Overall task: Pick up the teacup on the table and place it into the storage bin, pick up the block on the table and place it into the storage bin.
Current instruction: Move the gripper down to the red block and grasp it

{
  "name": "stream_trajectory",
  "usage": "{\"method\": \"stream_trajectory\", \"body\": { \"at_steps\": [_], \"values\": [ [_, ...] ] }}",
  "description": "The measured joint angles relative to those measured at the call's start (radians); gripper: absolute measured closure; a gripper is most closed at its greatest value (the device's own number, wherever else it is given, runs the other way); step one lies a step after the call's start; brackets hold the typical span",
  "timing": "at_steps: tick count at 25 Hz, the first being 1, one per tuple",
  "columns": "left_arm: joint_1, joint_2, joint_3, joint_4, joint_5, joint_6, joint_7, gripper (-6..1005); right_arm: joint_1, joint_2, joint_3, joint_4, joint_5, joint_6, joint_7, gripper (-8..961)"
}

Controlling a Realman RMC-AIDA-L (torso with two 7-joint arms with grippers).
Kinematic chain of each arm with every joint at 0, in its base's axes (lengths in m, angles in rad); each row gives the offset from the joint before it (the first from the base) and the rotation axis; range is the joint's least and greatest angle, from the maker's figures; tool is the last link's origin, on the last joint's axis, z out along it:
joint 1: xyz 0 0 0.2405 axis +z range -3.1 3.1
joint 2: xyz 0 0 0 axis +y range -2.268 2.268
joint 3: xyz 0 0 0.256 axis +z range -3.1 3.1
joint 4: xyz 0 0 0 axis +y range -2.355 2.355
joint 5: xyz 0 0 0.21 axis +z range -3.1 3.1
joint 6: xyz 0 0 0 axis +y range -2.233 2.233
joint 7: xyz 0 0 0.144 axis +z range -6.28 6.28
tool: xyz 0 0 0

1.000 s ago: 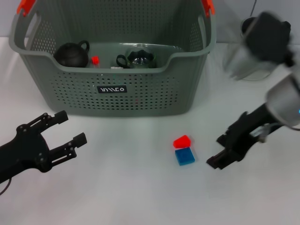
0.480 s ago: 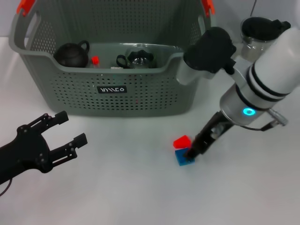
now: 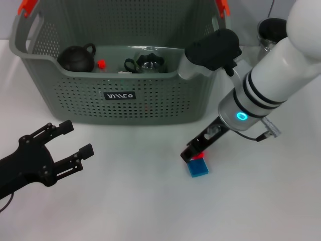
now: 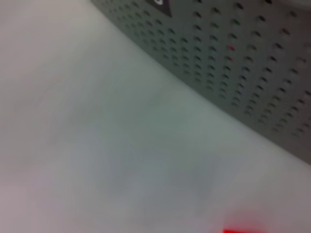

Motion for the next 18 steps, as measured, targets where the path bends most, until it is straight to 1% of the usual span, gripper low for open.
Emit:
{"method": "stream_trajectory", "body": {
  "at_steps": [3,6,9,18],
  "values": [
    [0.001,0.000,0.000,-0.001,-0.001,-0.001,0.000,173,0.023,0.001,-0.002,0.060,0.009,0.045,0.009,374],
    [0.005,0.000,0.000,-0.001,-0.005,-0.001,0.000,173,0.035,0.002,-0.026,0.097,0.008,0.095,0.032,374],
    [0.006,0.000,0.000,-0.001,-0.006,-0.001,0.000,173,0.034,0.000,-0.047,0.105,0.008,0.123,0.048,374],
    [0.002,0.002,0.000,0.000,-0.006,-0.001,0.000,173,0.026,0.003,-0.078,0.110,0.009,0.150,0.055,375]
  ]
}}
